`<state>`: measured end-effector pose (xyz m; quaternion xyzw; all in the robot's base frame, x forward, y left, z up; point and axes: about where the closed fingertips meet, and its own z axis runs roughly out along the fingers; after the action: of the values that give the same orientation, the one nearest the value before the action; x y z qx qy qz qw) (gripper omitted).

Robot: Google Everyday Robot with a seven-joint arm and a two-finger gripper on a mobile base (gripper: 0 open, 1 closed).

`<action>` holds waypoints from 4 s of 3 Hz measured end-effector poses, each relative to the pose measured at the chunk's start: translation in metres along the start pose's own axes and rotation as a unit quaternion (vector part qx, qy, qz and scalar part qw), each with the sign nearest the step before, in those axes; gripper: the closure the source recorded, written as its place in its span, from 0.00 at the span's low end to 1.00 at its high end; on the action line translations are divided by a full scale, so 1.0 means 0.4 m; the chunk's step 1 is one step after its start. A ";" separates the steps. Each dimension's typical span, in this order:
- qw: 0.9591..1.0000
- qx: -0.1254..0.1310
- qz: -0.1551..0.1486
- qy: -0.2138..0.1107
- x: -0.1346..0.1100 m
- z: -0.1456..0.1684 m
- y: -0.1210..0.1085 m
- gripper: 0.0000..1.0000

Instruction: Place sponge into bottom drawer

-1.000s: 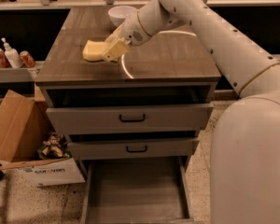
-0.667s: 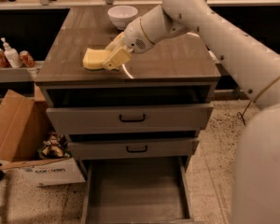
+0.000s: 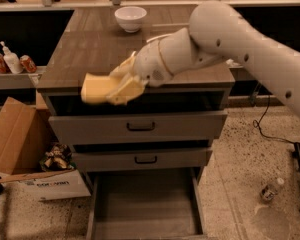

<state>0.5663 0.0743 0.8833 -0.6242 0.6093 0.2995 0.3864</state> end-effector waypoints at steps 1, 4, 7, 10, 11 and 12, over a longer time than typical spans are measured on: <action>0.999 -0.034 0.015 0.029 0.041 0.041 0.193 1.00; 0.994 -0.044 0.094 0.038 0.307 0.053 0.252 1.00; 0.974 -0.045 0.220 0.033 0.730 0.092 0.346 1.00; 0.949 -0.029 0.293 0.109 1.071 0.190 0.323 1.00; 0.939 -0.019 0.320 0.127 1.185 0.212 0.327 1.00; 0.929 -0.003 0.337 0.151 1.293 0.235 0.312 1.00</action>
Offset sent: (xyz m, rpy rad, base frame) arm -0.0573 0.0066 -0.0202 -0.0405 0.0434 0.0226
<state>0.4919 -0.1145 0.3826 -0.4214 0.8340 0.3160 0.1645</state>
